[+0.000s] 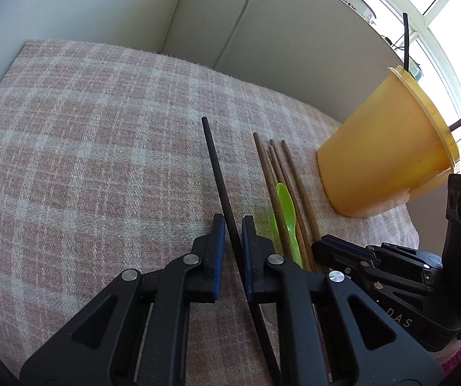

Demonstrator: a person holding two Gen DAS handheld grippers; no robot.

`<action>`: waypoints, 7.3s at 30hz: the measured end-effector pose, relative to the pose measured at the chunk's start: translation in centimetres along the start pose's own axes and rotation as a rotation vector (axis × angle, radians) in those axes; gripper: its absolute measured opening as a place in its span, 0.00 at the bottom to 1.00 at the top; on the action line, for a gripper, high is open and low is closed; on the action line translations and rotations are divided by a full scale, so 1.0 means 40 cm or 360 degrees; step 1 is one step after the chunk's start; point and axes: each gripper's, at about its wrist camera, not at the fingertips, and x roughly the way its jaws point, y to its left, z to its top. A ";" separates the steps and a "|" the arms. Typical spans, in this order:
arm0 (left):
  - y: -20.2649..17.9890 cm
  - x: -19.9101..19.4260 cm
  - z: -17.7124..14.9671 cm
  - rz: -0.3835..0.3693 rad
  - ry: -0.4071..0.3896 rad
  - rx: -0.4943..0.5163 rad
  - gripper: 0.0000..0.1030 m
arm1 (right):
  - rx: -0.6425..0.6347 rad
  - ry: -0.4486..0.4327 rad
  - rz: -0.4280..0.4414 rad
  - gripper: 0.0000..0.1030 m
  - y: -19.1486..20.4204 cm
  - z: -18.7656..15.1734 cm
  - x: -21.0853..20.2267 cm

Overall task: Organize utensils
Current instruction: 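Close the left tool on a black chopstick while the right tool grasps a wooden chopstick, then raise both held chopsticks and lower them into the yellow bucket, then open both tools to release the chopsticks into the bucket, then move both open tools back over the remaining utensils on the cloth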

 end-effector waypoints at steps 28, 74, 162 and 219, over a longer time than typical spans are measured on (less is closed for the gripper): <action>-0.004 -0.008 0.075 0.0104 0.0176 0.0166 0.03 | -0.0128 -0.0145 -0.0012 0.05 0.029 -0.051 -0.098; -0.295 -0.444 0.076 -0.0270 -0.0500 0.0427 0.03 | -0.0049 -0.0873 0.0417 0.05 -0.071 -0.081 -0.465; -0.430 -0.340 0.141 -0.0260 -0.0421 0.0444 0.15 | -0.0013 -0.0975 -0.0003 0.07 -0.231 0.030 -0.472; -0.123 0.040 0.006 -0.0104 0.0122 -0.0011 0.11 | 0.0261 -0.0111 0.0389 0.23 -0.107 -0.113 -0.089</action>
